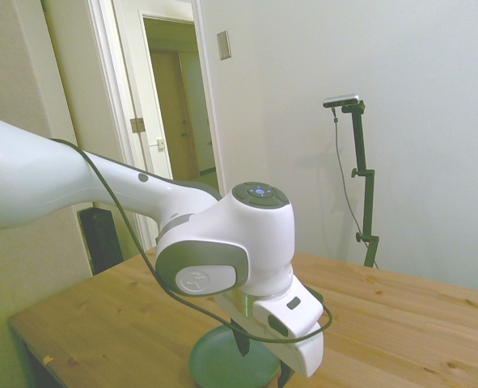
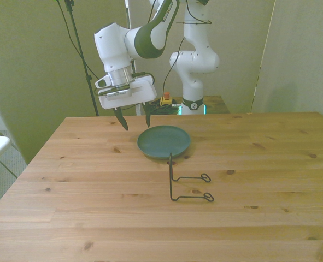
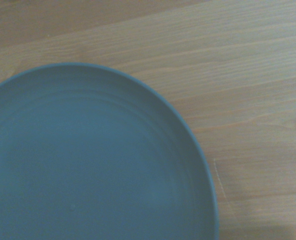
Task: Load the plate
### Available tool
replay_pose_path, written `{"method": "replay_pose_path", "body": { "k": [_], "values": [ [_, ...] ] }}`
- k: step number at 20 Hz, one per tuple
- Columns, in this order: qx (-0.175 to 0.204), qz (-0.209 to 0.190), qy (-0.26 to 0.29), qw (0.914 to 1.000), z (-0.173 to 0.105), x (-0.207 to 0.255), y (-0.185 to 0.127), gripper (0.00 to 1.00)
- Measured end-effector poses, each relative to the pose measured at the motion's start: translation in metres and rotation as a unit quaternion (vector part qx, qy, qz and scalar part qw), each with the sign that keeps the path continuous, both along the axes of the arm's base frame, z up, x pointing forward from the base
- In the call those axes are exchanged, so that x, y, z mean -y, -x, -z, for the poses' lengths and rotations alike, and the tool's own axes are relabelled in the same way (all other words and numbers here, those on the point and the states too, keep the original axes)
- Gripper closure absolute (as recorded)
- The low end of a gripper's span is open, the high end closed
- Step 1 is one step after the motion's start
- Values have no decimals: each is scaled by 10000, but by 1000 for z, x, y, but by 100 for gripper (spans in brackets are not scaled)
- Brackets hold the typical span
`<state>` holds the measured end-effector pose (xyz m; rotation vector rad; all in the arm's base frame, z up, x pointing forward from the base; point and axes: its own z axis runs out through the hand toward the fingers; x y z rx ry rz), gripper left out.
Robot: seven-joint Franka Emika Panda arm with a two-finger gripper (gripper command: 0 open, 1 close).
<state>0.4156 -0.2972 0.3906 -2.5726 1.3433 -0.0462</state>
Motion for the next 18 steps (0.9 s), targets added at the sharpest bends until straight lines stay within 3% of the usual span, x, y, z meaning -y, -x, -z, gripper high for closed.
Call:
{"method": "replay_pose_path", "body": {
  "k": [8, 12, 13, 18],
  "values": [
    [-150, 7, -47, 9999, 21, 0, -6, 0],
    [26, 151, -174, 9997, 28, -1, -7, 0],
    [58, 152, -200, 9997, 28, -1, -7, 100],
    [155, 93, -284, 9994, 36, -3, -3, 100]
  ]
}}
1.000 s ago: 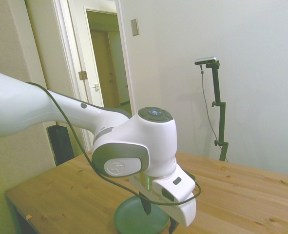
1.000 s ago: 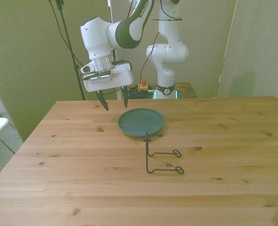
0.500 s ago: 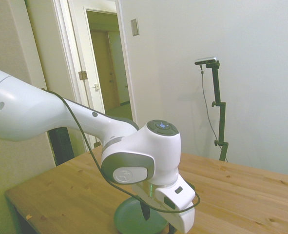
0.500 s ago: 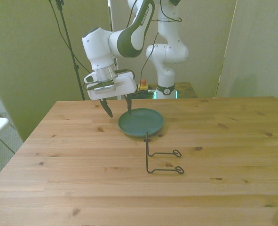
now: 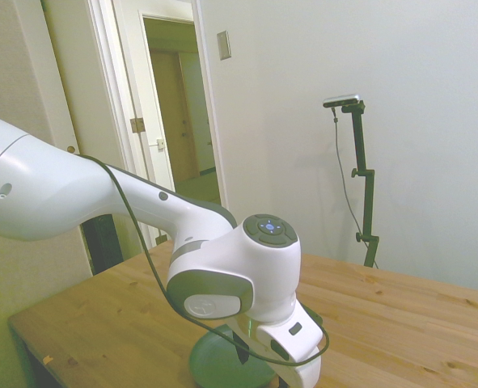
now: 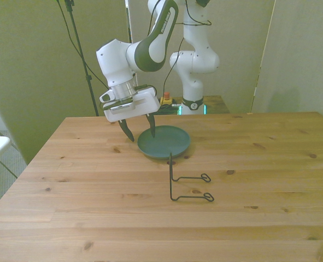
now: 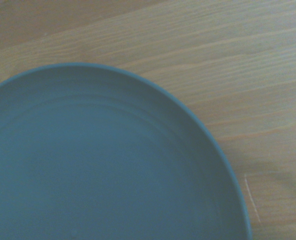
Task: Load the plate
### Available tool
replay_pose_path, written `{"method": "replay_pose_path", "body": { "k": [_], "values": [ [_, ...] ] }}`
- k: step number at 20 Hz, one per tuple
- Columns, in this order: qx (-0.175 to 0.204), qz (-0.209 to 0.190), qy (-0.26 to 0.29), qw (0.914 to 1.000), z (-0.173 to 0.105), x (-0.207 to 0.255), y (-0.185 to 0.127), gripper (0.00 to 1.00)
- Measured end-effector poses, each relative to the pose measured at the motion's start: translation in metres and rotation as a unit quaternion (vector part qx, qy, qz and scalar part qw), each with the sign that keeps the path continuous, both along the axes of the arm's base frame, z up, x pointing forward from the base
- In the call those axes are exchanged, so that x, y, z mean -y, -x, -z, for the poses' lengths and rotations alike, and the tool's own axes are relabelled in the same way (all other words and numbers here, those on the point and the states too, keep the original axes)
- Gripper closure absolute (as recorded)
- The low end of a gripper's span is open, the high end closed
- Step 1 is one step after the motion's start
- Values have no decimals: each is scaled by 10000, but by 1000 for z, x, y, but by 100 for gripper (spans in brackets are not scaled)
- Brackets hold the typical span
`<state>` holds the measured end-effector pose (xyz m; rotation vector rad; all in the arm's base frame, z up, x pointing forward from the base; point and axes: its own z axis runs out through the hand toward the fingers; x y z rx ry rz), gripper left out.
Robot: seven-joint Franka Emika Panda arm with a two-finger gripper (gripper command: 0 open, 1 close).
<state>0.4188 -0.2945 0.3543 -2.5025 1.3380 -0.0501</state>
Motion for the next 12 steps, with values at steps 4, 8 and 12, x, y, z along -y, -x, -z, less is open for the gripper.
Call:
{"method": "replay_pose_path", "body": {
  "k": [4, 8, 12],
  "values": [
    [27, -53, -35, 10000, 4, 1, 4, 100],
    [39, -50, -65, 10000, 6, 1, 6, 100],
    [44, -33, -87, 9999, 7, 1, 7, 100]
  ]
}}
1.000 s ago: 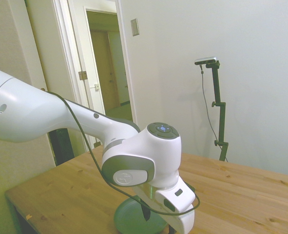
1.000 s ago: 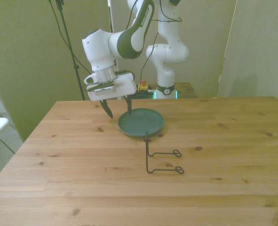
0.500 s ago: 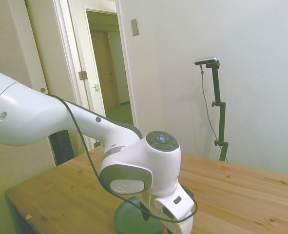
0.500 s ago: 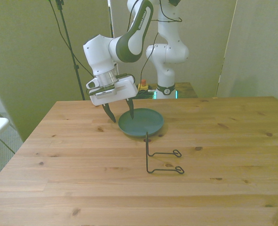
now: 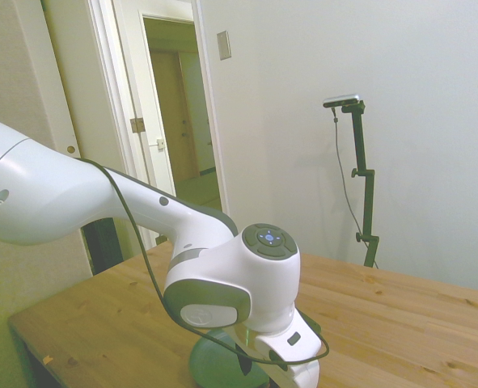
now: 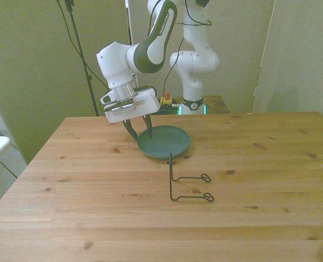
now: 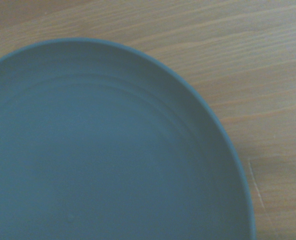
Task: Load the plate
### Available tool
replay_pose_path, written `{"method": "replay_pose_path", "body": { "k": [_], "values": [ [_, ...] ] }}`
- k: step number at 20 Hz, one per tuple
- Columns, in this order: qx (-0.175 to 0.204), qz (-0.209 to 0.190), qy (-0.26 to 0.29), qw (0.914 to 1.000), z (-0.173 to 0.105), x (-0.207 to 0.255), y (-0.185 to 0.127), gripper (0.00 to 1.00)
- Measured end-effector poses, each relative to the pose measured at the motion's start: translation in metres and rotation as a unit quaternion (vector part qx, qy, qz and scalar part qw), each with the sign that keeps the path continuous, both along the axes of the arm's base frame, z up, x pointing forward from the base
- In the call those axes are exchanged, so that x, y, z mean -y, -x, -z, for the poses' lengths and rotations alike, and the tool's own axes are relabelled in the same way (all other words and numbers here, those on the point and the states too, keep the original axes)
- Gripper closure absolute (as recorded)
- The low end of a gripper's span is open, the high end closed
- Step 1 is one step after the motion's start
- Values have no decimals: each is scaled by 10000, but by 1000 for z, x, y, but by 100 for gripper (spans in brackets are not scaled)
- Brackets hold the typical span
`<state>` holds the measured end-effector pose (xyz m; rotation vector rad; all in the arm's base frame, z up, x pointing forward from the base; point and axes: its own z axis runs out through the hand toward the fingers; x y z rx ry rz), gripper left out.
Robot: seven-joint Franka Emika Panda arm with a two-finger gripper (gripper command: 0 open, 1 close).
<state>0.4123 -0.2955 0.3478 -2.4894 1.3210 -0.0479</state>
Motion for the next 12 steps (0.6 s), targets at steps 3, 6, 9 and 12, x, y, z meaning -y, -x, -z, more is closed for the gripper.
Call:
{"method": "replay_pose_path", "body": {
  "k": [3, 6, 9, 12],
  "values": [
    [12, 22, -17, 10000, 0, 0, 0, 100],
    [29, 42, -37, 10000, 0, 0, 0, 100],
    [29, 45, -37, 10000, 0, 0, 0, 100],
    [28, 45, -37, 10000, 0, 0, 0, 100]
  ]
}}
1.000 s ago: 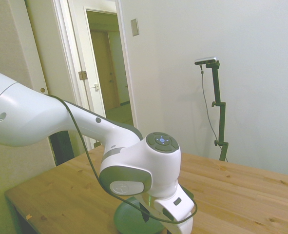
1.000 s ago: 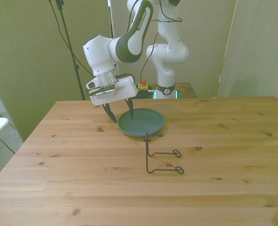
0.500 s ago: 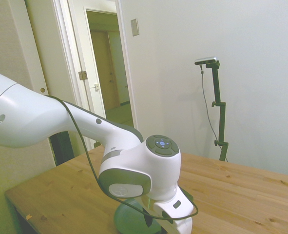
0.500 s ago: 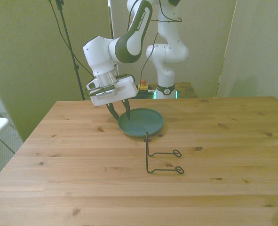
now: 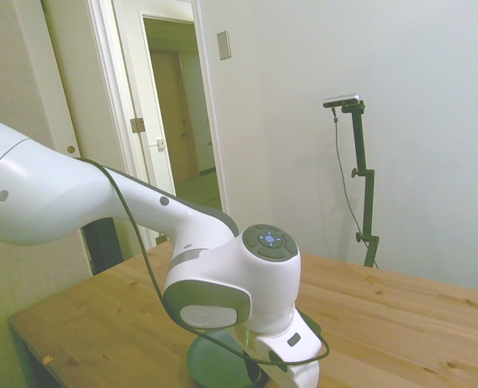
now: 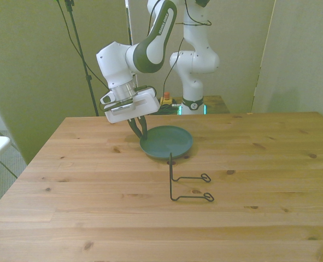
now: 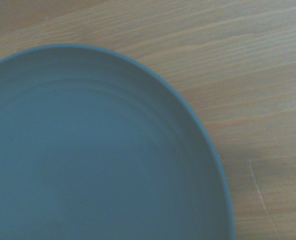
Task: Load the plate
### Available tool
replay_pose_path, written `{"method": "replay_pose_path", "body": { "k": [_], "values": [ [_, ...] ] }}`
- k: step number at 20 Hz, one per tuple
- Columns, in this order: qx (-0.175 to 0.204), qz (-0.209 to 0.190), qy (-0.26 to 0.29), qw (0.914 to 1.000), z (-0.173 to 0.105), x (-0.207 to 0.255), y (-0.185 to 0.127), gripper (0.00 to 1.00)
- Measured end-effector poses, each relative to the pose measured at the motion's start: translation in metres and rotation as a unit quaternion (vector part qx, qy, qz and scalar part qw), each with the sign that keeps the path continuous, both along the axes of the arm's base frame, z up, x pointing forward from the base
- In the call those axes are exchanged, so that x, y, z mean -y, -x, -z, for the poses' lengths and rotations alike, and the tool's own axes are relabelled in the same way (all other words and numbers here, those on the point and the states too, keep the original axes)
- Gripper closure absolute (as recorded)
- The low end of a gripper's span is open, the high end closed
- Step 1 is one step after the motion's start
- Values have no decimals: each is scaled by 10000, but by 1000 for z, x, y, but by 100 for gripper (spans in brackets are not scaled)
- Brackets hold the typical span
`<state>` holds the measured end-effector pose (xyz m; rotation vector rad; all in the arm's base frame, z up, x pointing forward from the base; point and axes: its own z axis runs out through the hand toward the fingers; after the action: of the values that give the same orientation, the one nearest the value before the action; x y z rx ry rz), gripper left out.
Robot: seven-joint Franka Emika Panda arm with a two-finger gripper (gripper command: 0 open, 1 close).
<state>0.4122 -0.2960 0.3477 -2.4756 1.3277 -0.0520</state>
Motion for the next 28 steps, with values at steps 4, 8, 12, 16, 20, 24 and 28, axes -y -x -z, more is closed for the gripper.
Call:
{"method": "replay_pose_path", "body": {
  "k": [4, 8, 12, 16, 20, 24, 28],
  "values": [
    [9, 0, 7, 10000, -1, 0, -1, 100],
    [26, 0, 23, 10000, -3, 1, -2, 100],
    [25, -10, 69, 10000, -14, -2, -6, 100],
    [0, -8, 60, 10000, -33, -15, -12, 100],
    [76, -66, -59, 9999, -68, -40, -18, 100],
    [137, -70, -19, 9999, -110, -74, -24, 100],
    [73, 39, 351, 9993, -166, -129, -48, 100]
  ]
}}
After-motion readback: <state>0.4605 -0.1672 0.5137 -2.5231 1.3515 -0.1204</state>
